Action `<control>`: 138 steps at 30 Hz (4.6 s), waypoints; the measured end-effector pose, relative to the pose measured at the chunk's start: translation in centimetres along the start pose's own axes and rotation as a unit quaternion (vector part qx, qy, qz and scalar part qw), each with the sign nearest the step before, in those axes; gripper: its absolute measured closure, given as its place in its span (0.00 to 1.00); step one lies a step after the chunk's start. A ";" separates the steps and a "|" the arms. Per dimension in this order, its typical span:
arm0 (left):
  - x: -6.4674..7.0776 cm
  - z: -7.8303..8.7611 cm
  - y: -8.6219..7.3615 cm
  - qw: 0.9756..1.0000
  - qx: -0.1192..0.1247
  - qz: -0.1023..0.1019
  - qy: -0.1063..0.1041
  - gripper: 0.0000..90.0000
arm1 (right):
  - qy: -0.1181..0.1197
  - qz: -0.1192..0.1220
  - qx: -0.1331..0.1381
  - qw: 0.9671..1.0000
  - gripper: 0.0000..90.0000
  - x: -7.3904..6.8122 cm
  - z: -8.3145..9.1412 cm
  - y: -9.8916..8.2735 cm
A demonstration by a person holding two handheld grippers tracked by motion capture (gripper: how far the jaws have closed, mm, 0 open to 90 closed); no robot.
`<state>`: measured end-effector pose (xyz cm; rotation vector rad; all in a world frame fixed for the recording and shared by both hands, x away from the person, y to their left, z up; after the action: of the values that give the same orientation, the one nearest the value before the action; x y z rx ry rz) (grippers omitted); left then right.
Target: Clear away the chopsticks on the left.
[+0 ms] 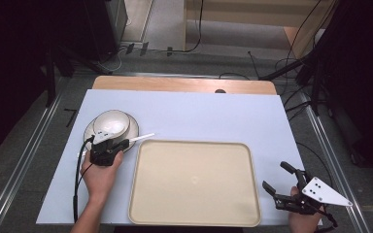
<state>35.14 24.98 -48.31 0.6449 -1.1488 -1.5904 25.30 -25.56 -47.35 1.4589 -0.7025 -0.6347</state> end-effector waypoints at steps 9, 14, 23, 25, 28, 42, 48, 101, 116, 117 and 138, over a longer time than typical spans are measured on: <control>0.0 -0.4 0.2 1.000 0.008 -0.002 0.020 1.00 | 0.000 -0.001 -0.002 1.000 0.14 0.0 0.0 -0.1; 0.1 -0.6 0.4 1.000 0.012 -0.004 0.026 1.00 | 0.000 -0.002 -0.004 1.000 0.14 0.1 0.0 -0.2; 0.2 -0.9 0.3 0.999 0.016 -0.010 0.035 1.00 | 0.000 -0.002 -0.004 1.000 0.14 0.1 0.0 -0.3; 0.2 -0.9 0.3 0.999 0.016 -0.011 0.036 1.00 | 0.000 -0.003 -0.004 1.000 0.14 0.2 0.0 -0.3; 0.2 -0.9 0.2 0.999 0.016 -0.010 0.036 1.00 | 0.000 -0.003 -0.005 1.000 0.14 0.2 0.0 -0.3; -0.6 3.1 0.4 1.000 0.027 -0.010 -0.006 0.97 | -0.001 -0.002 -0.004 1.000 0.14 0.2 0.1 -0.3; -2.6 5.8 0.8 0.999 0.026 0.003 -0.042 0.92 | -0.003 -0.002 -0.004 1.000 0.14 0.3 0.1 -0.3; -3.9 4.6 -0.2 0.995 -0.074 -0.056 -0.037 0.90 | -0.003 0.008 -0.009 1.000 0.14 0.4 0.2 -0.2; -3.9 3.7 -0.1 0.991 -0.109 -0.045 -0.070 0.88 | -0.004 0.009 -0.011 1.000 0.14 0.4 0.2 -0.3; -3.9 3.7 -0.1 0.990 -0.111 -0.043 -0.072 0.88 | -0.005 0.009 -0.011 1.000 0.14 0.4 0.2 -0.3; -3.6 3.6 0.0 0.988 -0.105 -0.063 -0.090 0.96 | -0.003 0.005 -0.013 1.000 0.14 0.3 0.1 -0.4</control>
<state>33.28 29.62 -47.37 0.4492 -1.0682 -1.8784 25.44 -25.89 -47.76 1.4288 -0.7040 -0.6388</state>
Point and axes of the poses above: each handheld gripper's, and its own axes: z roughly backward along the jaws, y roughly out of its top, x roughly to its right, the point moved 6 cm from there along -z, roughly forward along the jaws, and after that the axes turned 14 degrees about x, right-handed, at the moved point
